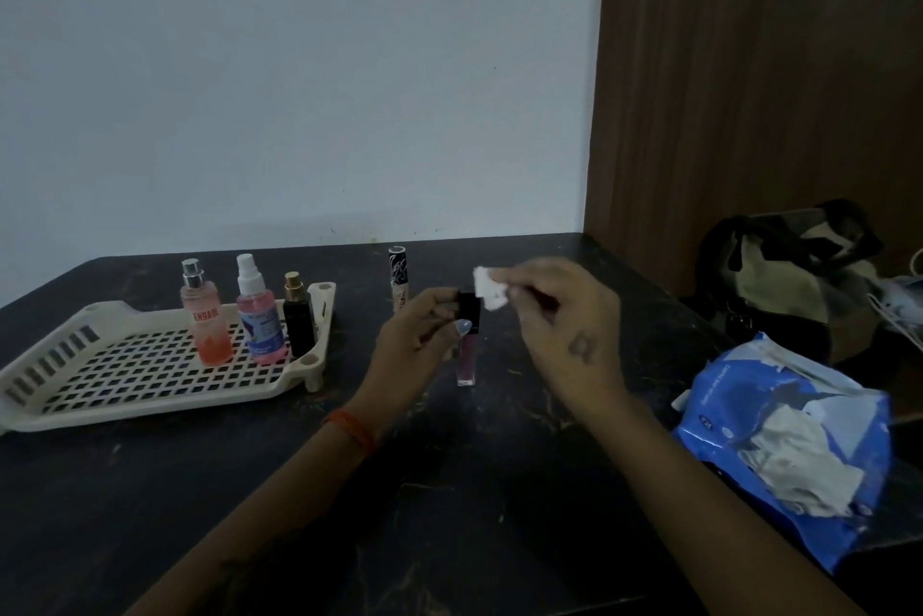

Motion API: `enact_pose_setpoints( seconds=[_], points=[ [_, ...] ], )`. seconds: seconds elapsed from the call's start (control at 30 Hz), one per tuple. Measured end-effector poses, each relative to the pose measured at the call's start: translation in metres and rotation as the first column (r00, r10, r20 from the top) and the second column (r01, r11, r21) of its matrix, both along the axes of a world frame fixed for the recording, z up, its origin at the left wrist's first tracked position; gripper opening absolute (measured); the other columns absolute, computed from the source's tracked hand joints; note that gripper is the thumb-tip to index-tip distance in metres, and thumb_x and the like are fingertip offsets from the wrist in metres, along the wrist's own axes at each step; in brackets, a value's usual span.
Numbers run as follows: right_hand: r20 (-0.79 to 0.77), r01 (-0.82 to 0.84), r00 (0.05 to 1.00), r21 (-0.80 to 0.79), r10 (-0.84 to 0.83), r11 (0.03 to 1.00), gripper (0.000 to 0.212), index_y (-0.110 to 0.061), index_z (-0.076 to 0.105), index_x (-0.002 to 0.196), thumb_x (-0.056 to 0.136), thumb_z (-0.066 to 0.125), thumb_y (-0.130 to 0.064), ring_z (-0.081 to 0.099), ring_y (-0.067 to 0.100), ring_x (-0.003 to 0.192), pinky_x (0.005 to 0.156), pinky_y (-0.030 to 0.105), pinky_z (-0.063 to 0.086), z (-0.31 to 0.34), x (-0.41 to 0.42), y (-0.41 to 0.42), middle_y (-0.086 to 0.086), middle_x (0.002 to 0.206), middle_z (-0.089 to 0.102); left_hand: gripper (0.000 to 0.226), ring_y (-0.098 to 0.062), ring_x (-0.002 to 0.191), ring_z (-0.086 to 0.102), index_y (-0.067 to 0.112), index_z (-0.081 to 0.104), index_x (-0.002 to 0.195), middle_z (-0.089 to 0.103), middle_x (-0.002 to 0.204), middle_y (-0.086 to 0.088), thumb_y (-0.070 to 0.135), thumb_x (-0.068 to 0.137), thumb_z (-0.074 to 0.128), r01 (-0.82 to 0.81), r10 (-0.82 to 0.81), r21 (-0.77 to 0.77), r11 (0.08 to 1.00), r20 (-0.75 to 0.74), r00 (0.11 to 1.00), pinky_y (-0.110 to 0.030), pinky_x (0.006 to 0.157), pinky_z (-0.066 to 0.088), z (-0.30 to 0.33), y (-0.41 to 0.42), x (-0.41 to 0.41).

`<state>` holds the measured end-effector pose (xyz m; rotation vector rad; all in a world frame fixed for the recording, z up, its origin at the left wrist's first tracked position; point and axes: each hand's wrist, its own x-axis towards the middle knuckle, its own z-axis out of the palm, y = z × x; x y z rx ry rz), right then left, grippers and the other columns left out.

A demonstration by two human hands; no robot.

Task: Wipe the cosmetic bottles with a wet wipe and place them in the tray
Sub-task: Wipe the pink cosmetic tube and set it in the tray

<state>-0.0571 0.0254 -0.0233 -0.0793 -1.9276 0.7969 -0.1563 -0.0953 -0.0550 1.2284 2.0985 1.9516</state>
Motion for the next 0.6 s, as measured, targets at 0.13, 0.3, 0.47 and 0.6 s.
enact_pose_setpoints(
  seconds=[0.13,0.3,0.47,0.6],
  points=[
    [0.312,-0.123,0.950,0.407,-0.011,0.905,0.027,-0.012,0.071,0.104,0.083,0.058,0.001,0.055,0.012,0.089,0.073,0.004,0.032,0.024,-0.020,-0.001,0.005,0.101,0.067,0.025,-0.013,0.097,0.063,0.020,0.055,0.106,0.064,0.104,-0.003,0.003,0.088,0.056,-0.023,0.021,-0.032,0.999,-0.068,0.997,-0.024,0.083,0.053,0.001,-0.001,-0.002],
    [0.434,-0.106,0.898,0.364,-0.068,0.925,0.028,-0.013,0.070,0.105,0.085,0.055,0.001,0.062,0.016,0.086,0.073,0.017,0.044,0.036,-0.034,0.010,0.006,0.100,0.070,0.023,-0.003,0.083,0.063,0.022,0.057,0.101,0.063,0.089,0.007,0.003,0.088,0.056,-0.050,0.044,-0.061,0.997,-0.096,0.994,-0.020,0.076,0.054,0.000,0.000,-0.005],
    [0.330,-0.096,0.944,0.364,-0.032,0.927,0.024,-0.010,0.070,0.103,0.085,0.057,-0.001,0.059,0.012,0.083,0.073,0.011,0.041,0.035,-0.029,0.005,0.005,0.099,0.070,0.022,-0.008,0.082,0.063,0.020,0.058,0.098,0.064,0.086,0.007,0.001,0.087,0.057,-0.064,0.056,-0.060,0.996,-0.125,0.991,-0.023,0.078,0.053,-0.001,-0.001,-0.009],
    [0.375,-0.035,0.923,0.295,-0.082,0.955,0.022,-0.012,0.072,0.100,0.083,0.060,-0.002,0.060,0.012,0.080,0.073,0.019,0.045,0.027,-0.030,0.010,0.005,0.095,0.072,0.025,0.002,0.079,0.062,0.027,0.058,0.096,0.065,0.079,0.021,0.004,0.087,0.058,-0.038,0.033,-0.055,0.998,-0.096,0.995,-0.018,0.074,0.052,-0.001,-0.002,-0.009]
  ],
)
